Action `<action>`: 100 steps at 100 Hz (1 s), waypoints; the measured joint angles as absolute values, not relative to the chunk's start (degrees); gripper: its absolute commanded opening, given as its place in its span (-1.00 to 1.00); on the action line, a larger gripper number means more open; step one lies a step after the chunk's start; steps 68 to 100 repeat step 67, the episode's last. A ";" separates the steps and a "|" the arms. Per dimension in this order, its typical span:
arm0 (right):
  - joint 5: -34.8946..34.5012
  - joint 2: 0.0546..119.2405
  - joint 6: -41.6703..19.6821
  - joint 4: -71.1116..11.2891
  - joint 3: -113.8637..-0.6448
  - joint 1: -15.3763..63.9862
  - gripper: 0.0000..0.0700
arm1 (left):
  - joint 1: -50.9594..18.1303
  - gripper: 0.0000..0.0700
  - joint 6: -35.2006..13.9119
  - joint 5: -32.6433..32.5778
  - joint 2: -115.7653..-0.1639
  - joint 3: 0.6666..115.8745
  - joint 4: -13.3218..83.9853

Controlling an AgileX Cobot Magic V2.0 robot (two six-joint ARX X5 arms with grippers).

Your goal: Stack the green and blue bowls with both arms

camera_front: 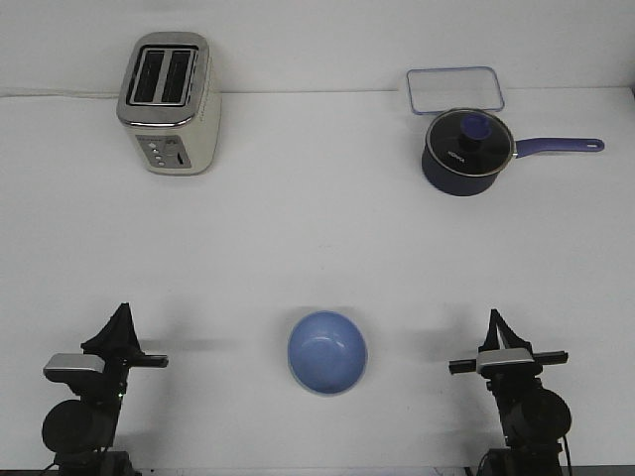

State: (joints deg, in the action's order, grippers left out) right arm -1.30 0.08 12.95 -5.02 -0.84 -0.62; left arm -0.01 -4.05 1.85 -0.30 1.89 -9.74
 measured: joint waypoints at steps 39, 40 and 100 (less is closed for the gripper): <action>-1.43 0.05 14.15 -3.60 -0.84 -0.71 -0.98 | -0.03 -0.96 -4.01 1.85 -0.30 1.89 -9.72; -1.43 0.05 14.15 -3.60 -0.84 -0.71 -0.98 | -0.03 -0.96 -4.01 1.85 -0.30 1.89 -9.72; -1.41 0.05 14.15 -3.60 -0.84 -0.71 -0.98 | -0.03 -0.96 -4.01 1.85 -0.30 1.89 -9.72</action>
